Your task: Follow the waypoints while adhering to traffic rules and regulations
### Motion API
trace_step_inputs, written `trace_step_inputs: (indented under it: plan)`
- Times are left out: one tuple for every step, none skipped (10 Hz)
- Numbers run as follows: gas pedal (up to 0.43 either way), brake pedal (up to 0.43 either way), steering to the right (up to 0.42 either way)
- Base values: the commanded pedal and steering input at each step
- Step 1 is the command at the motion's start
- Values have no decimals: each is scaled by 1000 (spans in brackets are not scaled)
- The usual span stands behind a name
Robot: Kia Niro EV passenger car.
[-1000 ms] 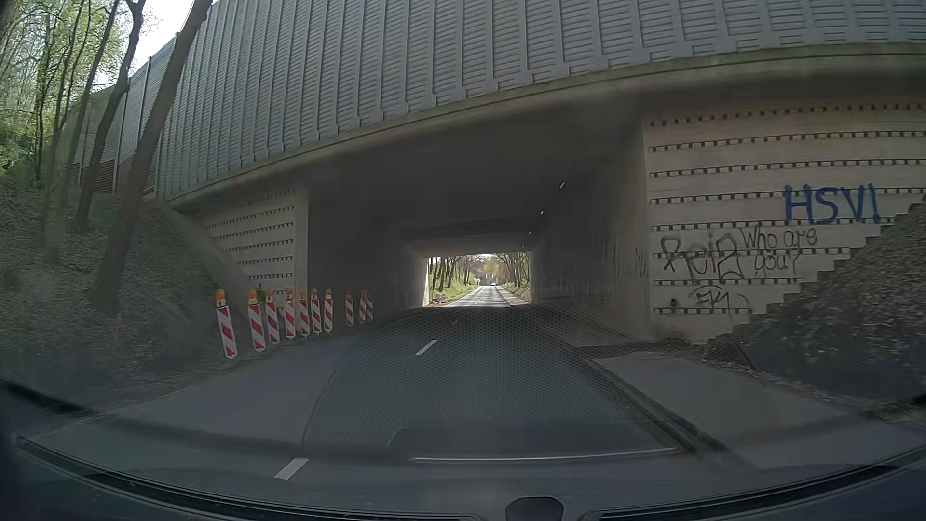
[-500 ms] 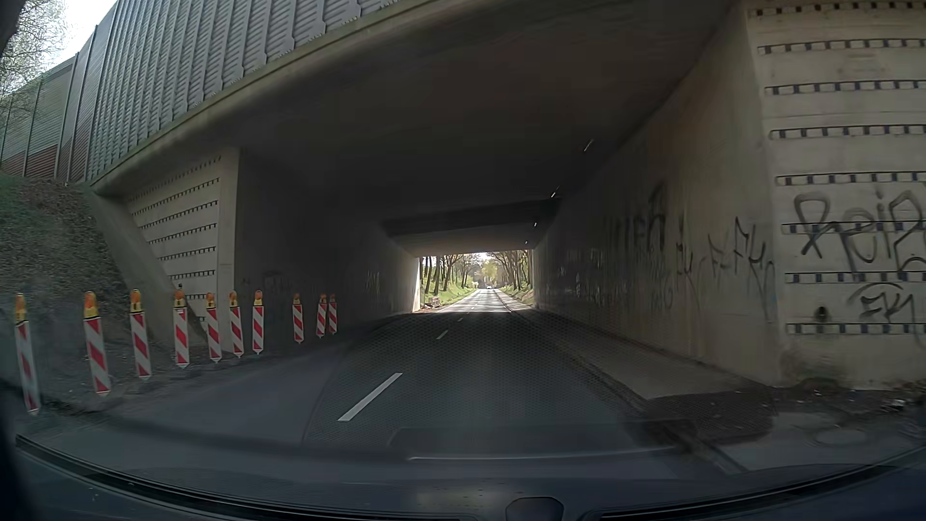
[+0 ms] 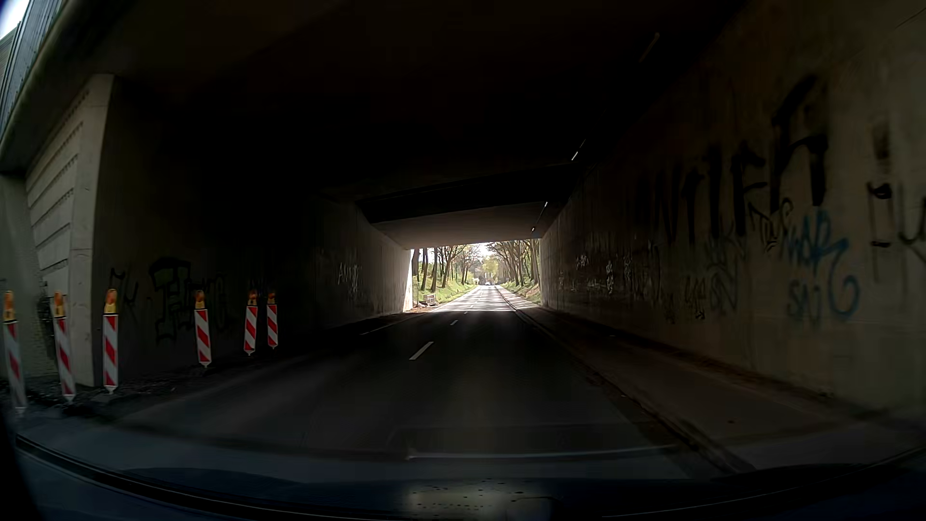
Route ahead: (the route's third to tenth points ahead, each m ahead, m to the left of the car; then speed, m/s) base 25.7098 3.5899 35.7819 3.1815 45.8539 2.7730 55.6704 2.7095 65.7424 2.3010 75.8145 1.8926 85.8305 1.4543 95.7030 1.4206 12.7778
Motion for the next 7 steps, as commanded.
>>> trace_step_inputs:
  plan:
    - [138, 0, -3]
    - [130, 0, -3]
    - [110, 0, -2]
    - [87, 0, -2]
    - [79, 0, -2]
    - [79, 0, -2]
    - [98, 0, -1]
